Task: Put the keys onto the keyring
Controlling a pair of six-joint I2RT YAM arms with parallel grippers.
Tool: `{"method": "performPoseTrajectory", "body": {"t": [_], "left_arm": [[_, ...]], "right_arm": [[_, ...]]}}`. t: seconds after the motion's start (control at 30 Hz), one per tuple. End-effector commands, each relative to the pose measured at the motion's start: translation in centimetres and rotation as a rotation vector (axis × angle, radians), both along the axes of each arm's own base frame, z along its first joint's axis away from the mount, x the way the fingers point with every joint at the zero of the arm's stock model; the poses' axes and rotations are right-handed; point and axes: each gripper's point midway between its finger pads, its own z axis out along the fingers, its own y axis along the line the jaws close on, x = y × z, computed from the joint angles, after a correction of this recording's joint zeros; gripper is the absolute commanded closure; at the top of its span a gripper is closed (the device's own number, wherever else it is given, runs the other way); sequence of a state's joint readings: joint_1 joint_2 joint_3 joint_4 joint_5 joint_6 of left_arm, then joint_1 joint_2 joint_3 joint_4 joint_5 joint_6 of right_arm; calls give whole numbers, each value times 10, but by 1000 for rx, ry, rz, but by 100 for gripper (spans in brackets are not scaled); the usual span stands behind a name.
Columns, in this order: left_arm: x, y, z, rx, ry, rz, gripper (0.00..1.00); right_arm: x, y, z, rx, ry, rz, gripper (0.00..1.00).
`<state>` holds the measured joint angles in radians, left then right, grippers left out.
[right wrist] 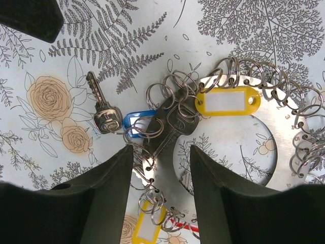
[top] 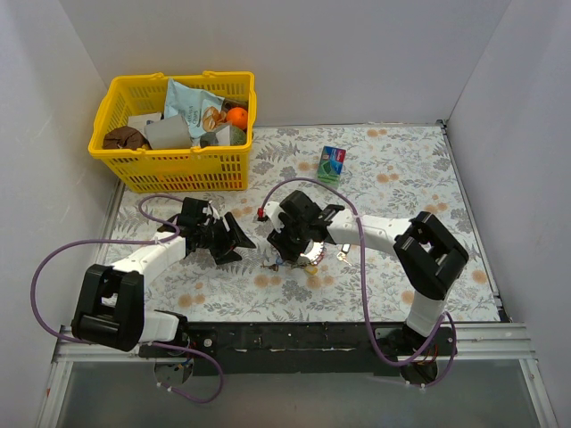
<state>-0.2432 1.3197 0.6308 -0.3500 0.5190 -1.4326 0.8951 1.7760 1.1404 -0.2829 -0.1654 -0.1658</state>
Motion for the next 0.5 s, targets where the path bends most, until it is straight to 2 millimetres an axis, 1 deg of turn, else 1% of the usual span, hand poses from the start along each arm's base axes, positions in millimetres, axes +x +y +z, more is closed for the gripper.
{"method": "performPoseTrajectory", "body": {"t": [0.0,0.2,0.33,0.47], "left_arm": [[4,-3,13,-42,-42,-1,39],[6,-4,13,-52,-41,-2,39],[5,-4,13,-51,-43,-6,39],[5,-4,12,-49,-41,-6,39]], "right_arm": [[3,8,-3,11,-28,17,45],[5,15,-2,17,-33,26,51],[4,16,-7,15,-26,24,55],[5,18,-5,25,-32,21,58]]}}
